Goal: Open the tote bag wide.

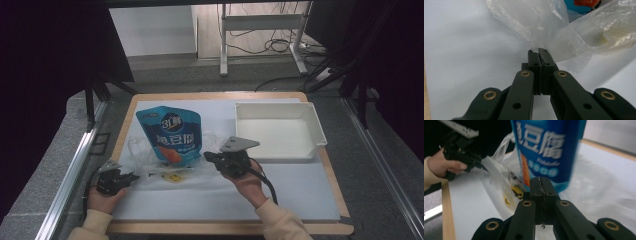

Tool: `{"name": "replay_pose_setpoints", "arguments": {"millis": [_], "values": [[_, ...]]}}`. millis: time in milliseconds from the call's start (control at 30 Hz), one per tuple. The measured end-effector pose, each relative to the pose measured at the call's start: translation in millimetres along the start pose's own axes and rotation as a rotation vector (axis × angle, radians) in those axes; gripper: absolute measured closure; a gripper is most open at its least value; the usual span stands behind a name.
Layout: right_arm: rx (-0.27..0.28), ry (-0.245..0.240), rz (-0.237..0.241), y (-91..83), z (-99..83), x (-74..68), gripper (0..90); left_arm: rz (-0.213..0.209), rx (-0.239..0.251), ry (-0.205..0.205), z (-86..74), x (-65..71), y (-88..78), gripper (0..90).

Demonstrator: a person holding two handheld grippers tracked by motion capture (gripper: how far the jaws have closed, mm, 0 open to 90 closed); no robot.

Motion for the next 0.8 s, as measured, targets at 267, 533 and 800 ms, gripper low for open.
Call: {"name": "replay_pose_setpoints", "arguments": {"millis": [267, 533, 800], "values": [[-0.153, 0.005, 0.027, 45.9, -39.1, -7.0, 88.6, 0.000, -0.004, 0.001, -0.8, 0.0, -1.0, 89.6], [-0.282, 0.010, 0.066, 51.5, -79.8, -15.5, 88.6, -0.003, -0.009, -0.002, -1.1, -0.6, 0.6, 89.5], [-0.327, 0.005, 0.071, 53.9, -94.1, -13.5, 88.6, -0.005, -0.014, -0.007, -1.8, -0.9, 1.5, 89.3]]}}
Point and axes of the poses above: each handheld gripper's, and its own axes: y roughly forward along the jaws, z roughly out of its top, x roughly to its right, the point moved 8 cm from there along y, roughly forward along the jaws, and after that the axes turned 11 degrees about -z, right-handed, at the moved point
